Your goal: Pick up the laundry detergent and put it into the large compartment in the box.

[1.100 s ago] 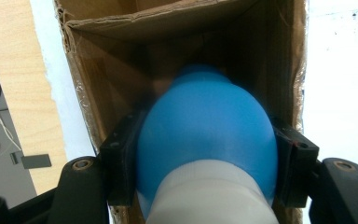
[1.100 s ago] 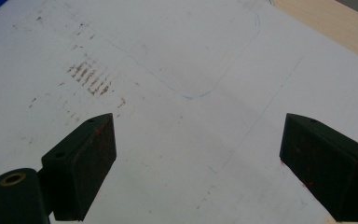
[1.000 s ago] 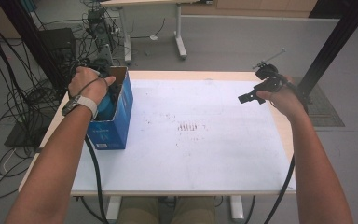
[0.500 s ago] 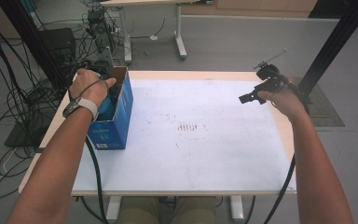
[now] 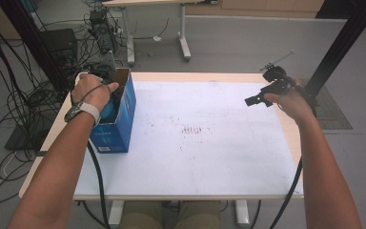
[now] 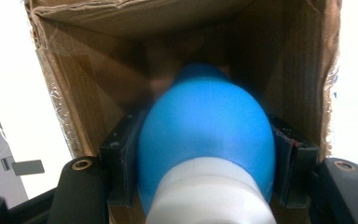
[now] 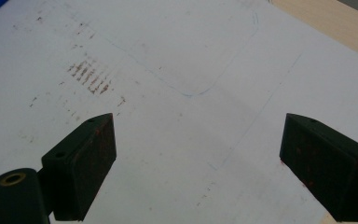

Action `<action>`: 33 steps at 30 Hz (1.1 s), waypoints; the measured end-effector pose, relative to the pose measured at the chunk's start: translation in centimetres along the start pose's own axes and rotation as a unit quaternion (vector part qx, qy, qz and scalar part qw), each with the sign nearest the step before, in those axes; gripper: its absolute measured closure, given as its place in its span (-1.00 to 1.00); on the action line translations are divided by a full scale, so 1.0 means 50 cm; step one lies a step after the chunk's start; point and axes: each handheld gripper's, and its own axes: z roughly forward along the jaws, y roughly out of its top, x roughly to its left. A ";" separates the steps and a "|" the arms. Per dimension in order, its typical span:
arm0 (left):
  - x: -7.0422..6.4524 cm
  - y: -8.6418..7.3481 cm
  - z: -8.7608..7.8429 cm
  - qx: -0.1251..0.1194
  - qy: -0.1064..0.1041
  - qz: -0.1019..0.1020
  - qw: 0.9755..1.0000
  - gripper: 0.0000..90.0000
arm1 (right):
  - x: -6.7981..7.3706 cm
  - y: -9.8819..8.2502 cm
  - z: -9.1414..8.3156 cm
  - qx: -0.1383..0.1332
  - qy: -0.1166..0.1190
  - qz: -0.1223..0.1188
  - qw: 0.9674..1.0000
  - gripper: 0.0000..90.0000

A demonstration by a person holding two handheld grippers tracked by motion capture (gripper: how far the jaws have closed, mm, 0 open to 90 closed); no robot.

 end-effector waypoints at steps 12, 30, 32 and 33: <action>0.001 0.002 0.002 -0.001 -0.002 0.003 1.000 -0.17 | -0.002 -0.006 -0.002 -0.002 -0.001 0.003 1.000 -0.76; 0.011 0.004 0.002 0.000 -0.010 0.005 1.000 -0.17 | -0.001 -0.003 -0.001 0.000 -0.001 0.002 1.000 -0.76; 0.011 0.004 0.003 0.000 -0.010 0.005 1.000 -0.17 | -0.001 -0.002 -0.001 0.000 -0.002 0.001 1.000 -0.76; 0.011 0.004 0.003 0.000 -0.011 0.006 1.000 -0.17 | -0.001 -0.002 -0.001 0.000 -0.001 0.002 1.000 -0.76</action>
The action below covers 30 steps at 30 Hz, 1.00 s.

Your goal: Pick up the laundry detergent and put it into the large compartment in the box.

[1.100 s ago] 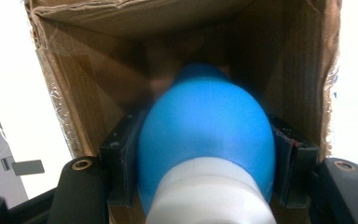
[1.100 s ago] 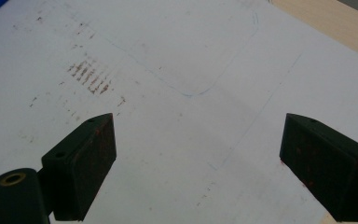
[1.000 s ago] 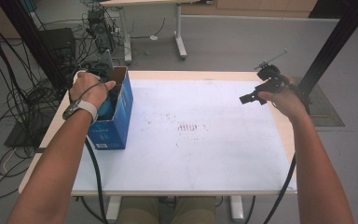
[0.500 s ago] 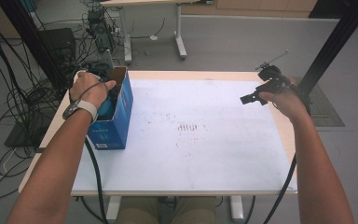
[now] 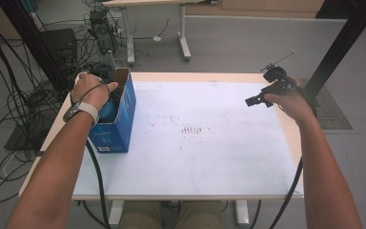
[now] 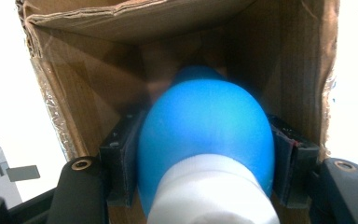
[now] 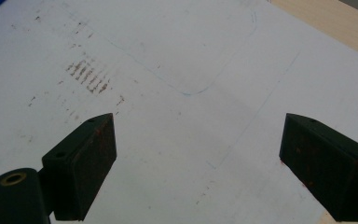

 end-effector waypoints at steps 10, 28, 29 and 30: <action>0.000 0.002 0.000 0.000 -0.002 0.000 1.000 -0.17 | -0.003 -0.002 -0.004 -0.001 -0.001 0.003 1.000 -0.76; 0.003 -0.002 0.001 -0.005 -0.005 0.000 1.000 -0.17 | 0.000 -0.003 -0.009 -0.004 -0.003 0.003 1.000 -0.76; 0.003 -0.002 0.000 -0.004 -0.005 0.002 1.000 -0.17 | 0.000 -0.004 -0.009 -0.005 -0.003 0.002 1.000 -0.76; 0.003 -0.002 0.000 -0.005 -0.005 0.001 1.000 -0.17 | 0.000 -0.004 -0.009 -0.004 -0.003 0.002 1.000 -0.76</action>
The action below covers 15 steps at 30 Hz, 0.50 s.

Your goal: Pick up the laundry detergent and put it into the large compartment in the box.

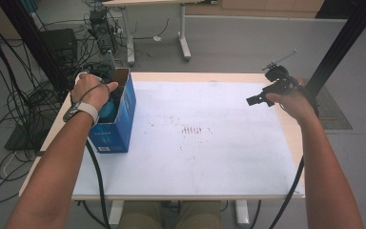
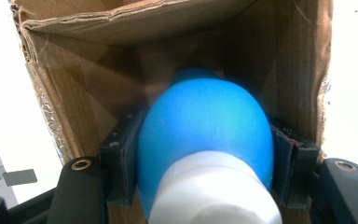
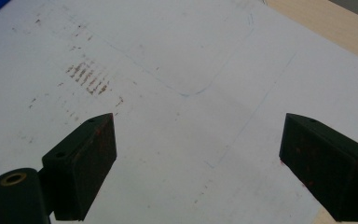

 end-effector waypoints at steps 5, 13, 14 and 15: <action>0.001 0.000 0.000 0.000 0.000 0.000 1.000 -0.17 | 0.000 -0.001 -0.001 0.000 0.000 0.001 1.000 -0.76; 0.000 -0.001 0.000 -0.001 0.000 0.000 1.000 -0.17 | 0.000 -0.001 -0.001 0.001 0.000 0.000 1.000 -0.76; 0.000 -0.002 0.000 -0.001 0.000 -0.001 1.000 -0.17 | 0.000 -0.001 -0.001 0.001 0.000 0.000 1.000 -0.76; 0.000 -0.002 0.000 -0.001 0.000 0.001 1.000 -0.17 | 0.000 -0.001 -0.001 0.000 -0.001 0.000 1.000 -0.76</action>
